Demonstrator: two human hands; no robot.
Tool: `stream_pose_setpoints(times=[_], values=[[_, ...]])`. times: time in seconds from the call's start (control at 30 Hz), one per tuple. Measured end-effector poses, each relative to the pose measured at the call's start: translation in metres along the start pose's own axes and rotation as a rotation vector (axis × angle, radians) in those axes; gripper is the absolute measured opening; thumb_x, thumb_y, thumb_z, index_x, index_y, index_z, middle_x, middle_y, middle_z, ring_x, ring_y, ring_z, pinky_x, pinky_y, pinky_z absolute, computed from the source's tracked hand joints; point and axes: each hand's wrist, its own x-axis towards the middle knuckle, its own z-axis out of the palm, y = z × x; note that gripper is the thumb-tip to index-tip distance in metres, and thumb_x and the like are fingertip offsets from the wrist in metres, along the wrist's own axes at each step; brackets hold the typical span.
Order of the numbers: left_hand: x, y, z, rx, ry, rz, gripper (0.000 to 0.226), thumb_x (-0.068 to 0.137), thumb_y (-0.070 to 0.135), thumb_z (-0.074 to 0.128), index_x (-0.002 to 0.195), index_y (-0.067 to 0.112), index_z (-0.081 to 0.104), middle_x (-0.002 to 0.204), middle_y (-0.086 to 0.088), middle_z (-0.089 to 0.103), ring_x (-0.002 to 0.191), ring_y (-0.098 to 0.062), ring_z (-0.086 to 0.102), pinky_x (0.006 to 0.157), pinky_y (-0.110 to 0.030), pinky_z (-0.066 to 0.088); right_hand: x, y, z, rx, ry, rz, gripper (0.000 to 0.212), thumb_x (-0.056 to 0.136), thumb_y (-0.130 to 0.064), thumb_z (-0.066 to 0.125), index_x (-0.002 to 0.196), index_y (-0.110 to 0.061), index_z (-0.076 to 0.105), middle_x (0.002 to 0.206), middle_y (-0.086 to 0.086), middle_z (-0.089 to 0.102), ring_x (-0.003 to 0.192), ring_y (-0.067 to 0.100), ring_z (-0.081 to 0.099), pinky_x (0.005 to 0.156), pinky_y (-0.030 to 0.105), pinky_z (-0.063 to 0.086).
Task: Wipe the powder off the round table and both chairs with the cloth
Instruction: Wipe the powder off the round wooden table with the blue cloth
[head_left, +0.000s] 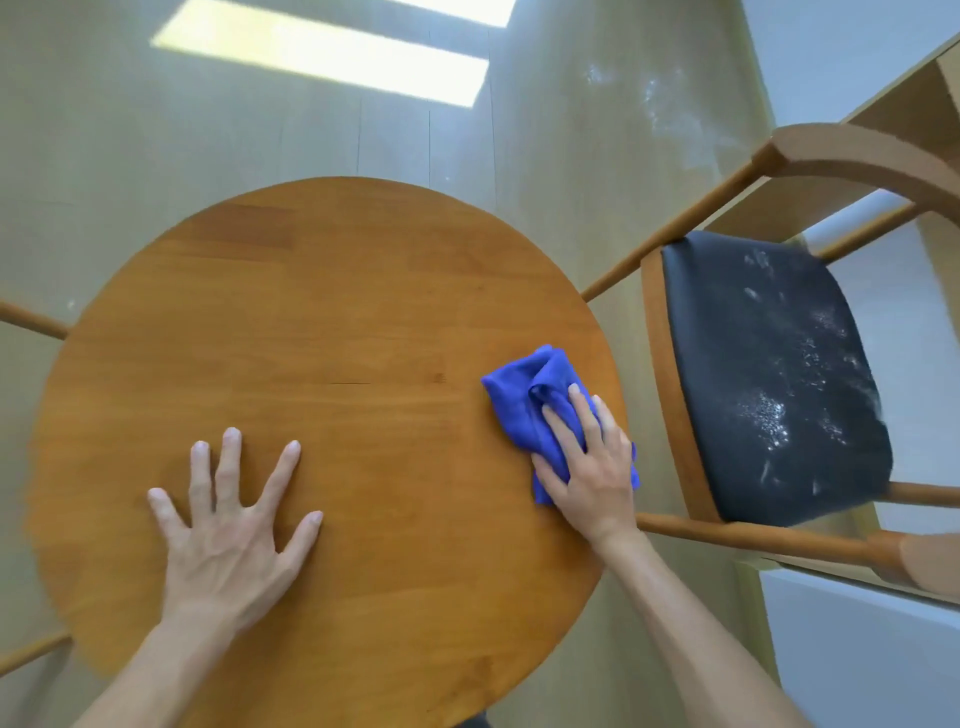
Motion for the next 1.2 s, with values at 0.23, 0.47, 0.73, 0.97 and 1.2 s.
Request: stream_pose_setpoints(times=[0.23,0.47,0.73,0.97,1.2], values=[[-0.002,-0.002,-0.004,-0.005,-0.006,-0.021,0.072,0.082,0.067,0.027,0.148,0.039,0.021,0.159,-0.014,0.009,0.145,-0.037,0.006,0.105,-0.07,0.014,0.097,-0.077,0.034,-0.041,0.036,0.696,0.066,0.086,-0.052,0.05,0.143,-0.02,0.043,0.156,0.01,0.029,0.138,0.042,0.029,0.1,0.056,0.031],[-0.011,-0.018,-0.02,-0.216,-0.032,-0.061,0.07,0.084,0.06,0.018,0.149,0.035,0.021,0.16,0.003,0.004,0.147,-0.017,-0.005,0.119,-0.045,0.001,0.13,-0.19,0.05,0.041,0.014,0.607,0.06,0.091,-0.042,0.048,0.145,-0.017,0.042,0.157,0.012,0.027,0.14,0.045,0.025,0.103,0.06,0.028],[-0.014,-0.054,-0.041,-0.77,0.361,-0.448,0.067,0.087,0.045,0.031,0.142,0.007,0.036,0.145,-0.015,0.036,0.135,-0.026,0.032,0.11,-0.03,0.022,0.038,-0.33,0.043,0.223,-0.118,-0.264,0.051,0.087,-0.036,0.058,0.136,-0.025,0.054,0.154,0.005,0.036,0.142,0.036,0.029,0.106,0.058,0.033],[-0.008,-0.046,-0.032,-0.446,0.17,-0.371,0.071,0.081,0.055,0.034,0.144,0.021,0.034,0.149,-0.012,0.034,0.135,-0.033,0.033,0.106,-0.053,0.032,0.08,-0.173,0.037,0.086,-0.165,-1.026,0.066,0.075,-0.035,0.061,0.14,-0.03,0.049,0.154,0.001,0.035,0.144,0.032,0.026,0.112,0.052,0.03],[0.005,-0.023,-0.017,-0.137,-0.094,-0.292,0.092,0.067,0.077,0.036,0.146,0.032,0.026,0.156,-0.018,0.019,0.142,-0.041,0.017,0.103,-0.069,0.025,0.158,-0.089,0.04,0.008,-0.069,-0.257,0.05,0.089,-0.041,0.05,0.134,-0.019,0.054,0.149,0.01,0.041,0.133,0.038,0.041,0.095,0.053,0.043]])
